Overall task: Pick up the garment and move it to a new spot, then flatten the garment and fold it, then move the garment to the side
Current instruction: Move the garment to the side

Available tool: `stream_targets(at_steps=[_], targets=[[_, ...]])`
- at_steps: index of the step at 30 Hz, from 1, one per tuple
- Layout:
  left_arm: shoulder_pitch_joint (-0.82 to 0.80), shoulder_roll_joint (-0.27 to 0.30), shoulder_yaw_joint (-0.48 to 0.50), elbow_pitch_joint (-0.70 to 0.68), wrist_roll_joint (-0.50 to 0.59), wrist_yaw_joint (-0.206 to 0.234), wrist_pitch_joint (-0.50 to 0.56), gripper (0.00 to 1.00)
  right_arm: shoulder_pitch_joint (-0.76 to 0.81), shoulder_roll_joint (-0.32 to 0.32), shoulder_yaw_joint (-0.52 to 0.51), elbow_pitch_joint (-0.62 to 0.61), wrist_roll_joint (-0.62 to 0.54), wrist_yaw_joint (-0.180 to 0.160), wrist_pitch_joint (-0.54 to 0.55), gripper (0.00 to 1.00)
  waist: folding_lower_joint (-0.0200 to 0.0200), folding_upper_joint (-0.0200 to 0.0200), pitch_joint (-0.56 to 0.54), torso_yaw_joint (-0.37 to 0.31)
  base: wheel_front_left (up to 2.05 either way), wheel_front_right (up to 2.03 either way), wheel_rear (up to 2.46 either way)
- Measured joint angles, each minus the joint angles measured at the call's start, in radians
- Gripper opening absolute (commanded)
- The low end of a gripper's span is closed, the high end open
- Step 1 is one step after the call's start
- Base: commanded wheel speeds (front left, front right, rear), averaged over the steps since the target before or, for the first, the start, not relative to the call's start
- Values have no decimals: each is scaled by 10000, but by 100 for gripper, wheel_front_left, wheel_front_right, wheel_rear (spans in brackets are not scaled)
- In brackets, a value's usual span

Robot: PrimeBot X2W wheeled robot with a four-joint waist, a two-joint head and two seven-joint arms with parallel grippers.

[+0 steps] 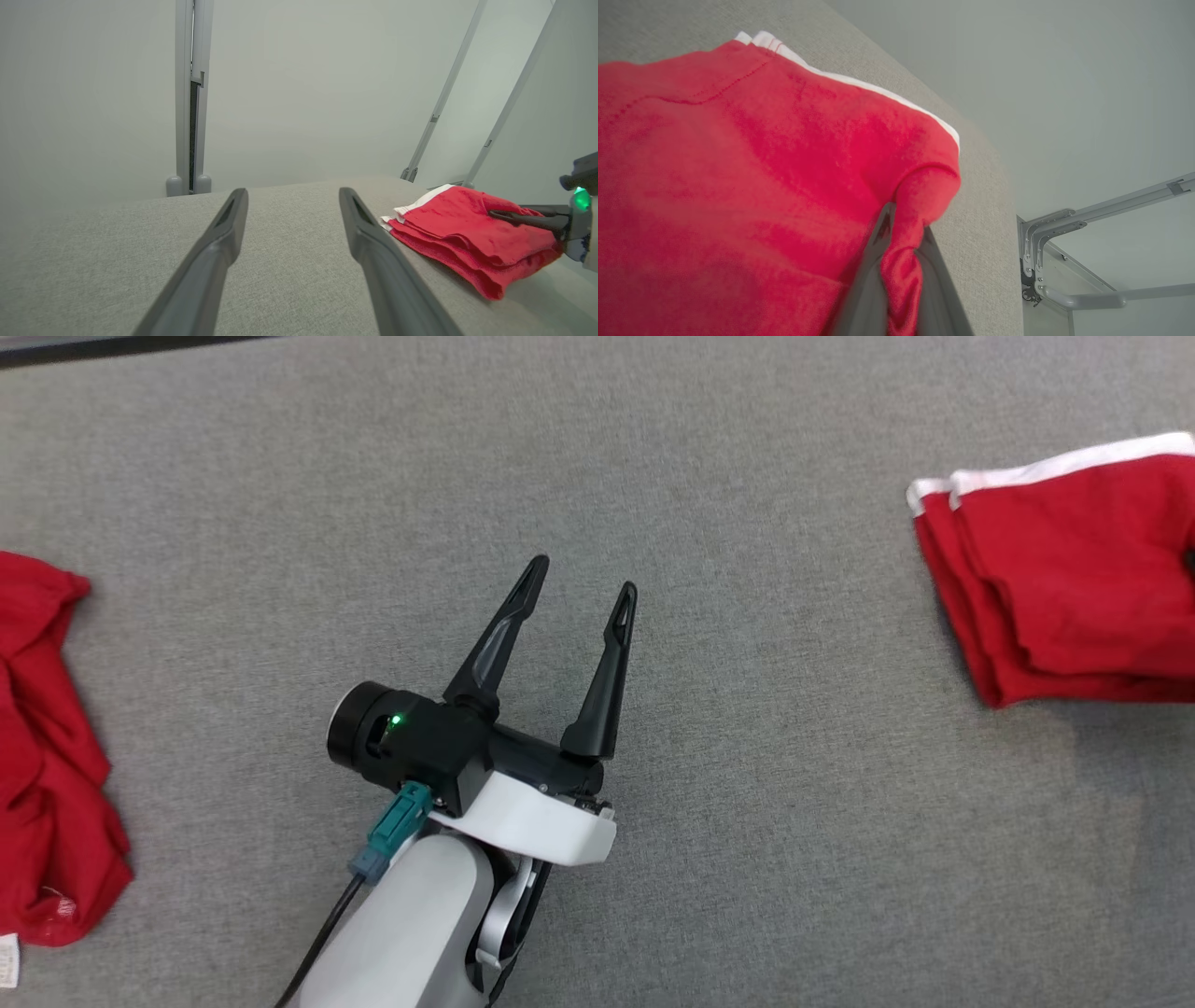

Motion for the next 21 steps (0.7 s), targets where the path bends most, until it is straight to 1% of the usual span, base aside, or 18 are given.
stream_targets(at_steps=[5, 9, 13, 16, 17, 18, 21], targets=[[-567, 0, -192, -128, 44, 117, 0, 100, -828, -709, 366, 865, 309, -2, -121, 0, 0, 0, 853, -244, 0, 0, 0], [-760, 2, -268, -163, 102, 121, 0, 100, -1337, -1110, 472, 1544, 376, 0, -150, 0, 0, 0, 1355, -293, 0, 0, 0], [-859, 4, -290, -188, 100, 127, 0, 100, -1724, -1244, 339, 2132, 535, -2, -182, 0, 0, 0, 1616, -206, 0, 0, 0], [-878, 6, -322, -186, 94, 130, 0, 100, -1894, -1231, 284, 2247, 537, -2, -188, 0, 0, 0, 1672, -95, 0, 0, 0], [-894, 8, -339, -186, 82, 132, 0, 100, -1946, -1239, 265, 2226, 453, -2, -188, 29, 0, 0, 1679, -63, 0, 0, 0], [-912, 4, -353, -188, 77, 146, 0, 100, -1996, -1258, 192, 2174, 293, 0, -188, 100, 0, 0, 1680, -30, 0, 0, 0], [-937, 10, -341, -198, 2, 217, 0, 100, -2014, -1237, -50, 2514, 90, 0, -190, 100, 0, 0, 1589, 64, 0, 0, 0]])
